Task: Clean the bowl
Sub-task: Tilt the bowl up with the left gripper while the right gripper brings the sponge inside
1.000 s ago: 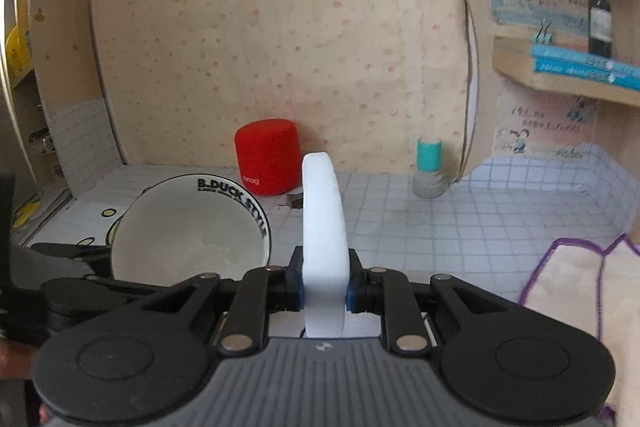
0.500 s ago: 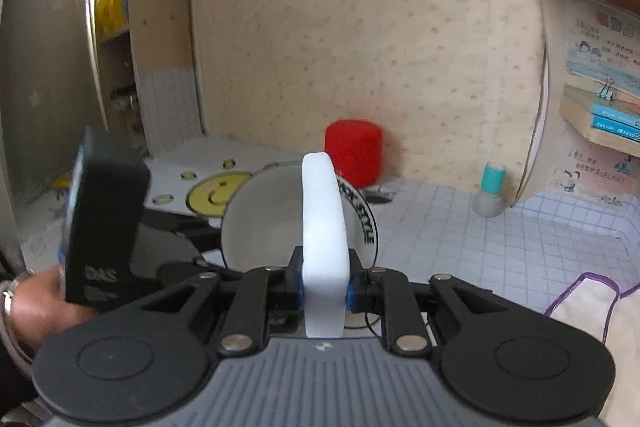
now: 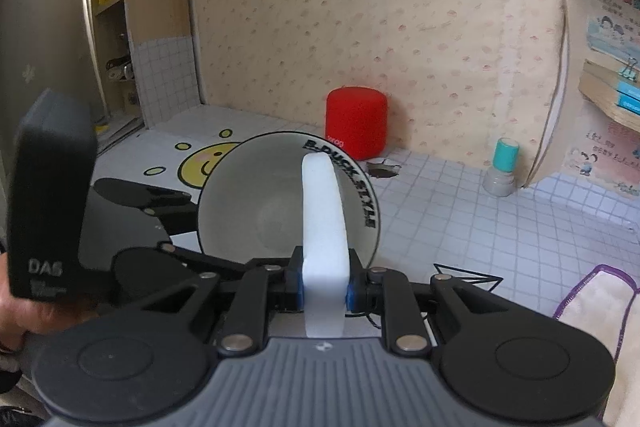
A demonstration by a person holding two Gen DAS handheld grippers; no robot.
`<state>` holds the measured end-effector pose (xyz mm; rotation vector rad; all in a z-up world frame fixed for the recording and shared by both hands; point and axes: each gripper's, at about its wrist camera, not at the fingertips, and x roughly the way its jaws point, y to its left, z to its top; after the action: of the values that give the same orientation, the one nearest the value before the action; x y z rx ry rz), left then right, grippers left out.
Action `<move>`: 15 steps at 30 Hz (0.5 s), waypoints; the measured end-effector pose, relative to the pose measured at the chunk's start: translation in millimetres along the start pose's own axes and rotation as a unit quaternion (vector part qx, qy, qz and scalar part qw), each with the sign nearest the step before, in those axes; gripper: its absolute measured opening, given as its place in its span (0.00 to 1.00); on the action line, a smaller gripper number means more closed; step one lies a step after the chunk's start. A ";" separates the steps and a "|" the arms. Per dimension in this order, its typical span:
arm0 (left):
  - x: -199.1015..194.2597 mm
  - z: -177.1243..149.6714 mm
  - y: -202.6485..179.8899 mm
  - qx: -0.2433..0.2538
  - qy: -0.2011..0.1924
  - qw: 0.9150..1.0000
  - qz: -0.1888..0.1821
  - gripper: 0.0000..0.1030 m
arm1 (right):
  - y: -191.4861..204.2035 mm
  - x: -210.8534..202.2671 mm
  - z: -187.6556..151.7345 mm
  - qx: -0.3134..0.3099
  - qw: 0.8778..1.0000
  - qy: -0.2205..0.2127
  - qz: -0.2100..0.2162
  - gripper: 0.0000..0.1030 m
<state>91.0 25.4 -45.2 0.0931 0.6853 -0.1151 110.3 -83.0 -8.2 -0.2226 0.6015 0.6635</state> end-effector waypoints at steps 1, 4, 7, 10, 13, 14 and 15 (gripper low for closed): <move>-0.8 -0.3 -1.3 0.004 0.000 1.000 0.001 0.44 | -0.2 0.6 0.3 -0.001 1.000 0.002 0.000 0.17; -1.8 -1.1 -2.1 0.002 0.000 1.000 -0.002 0.44 | 0.5 2.9 2.8 -0.007 1.000 0.008 0.003 0.17; -2.7 -2.5 -3.9 0.006 -0.002 1.000 -0.001 0.44 | 5.2 1.6 7.9 -0.016 1.000 0.005 0.009 0.17; -2.7 -3.6 -3.0 0.003 -0.002 1.000 -0.006 0.44 | 8.0 2.6 9.7 -0.025 1.000 0.007 0.003 0.17; -3.8 -4.8 -5.4 0.011 -0.006 1.000 -0.006 0.44 | 4.6 3.3 8.4 -0.018 1.000 0.010 0.001 0.17; -4.2 -4.7 -5.9 0.012 -0.006 1.000 -0.006 0.44 | 4.1 3.6 8.0 -0.017 1.000 0.011 0.001 0.17; -4.5 -4.7 -6.3 0.013 -0.006 1.000 -0.006 0.44 | 4.9 4.0 7.7 -0.020 1.000 0.015 0.002 0.17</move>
<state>83.7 20.1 -46.2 0.1127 0.6721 -0.1364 113.2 -74.3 -4.4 -0.2683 0.6177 0.6779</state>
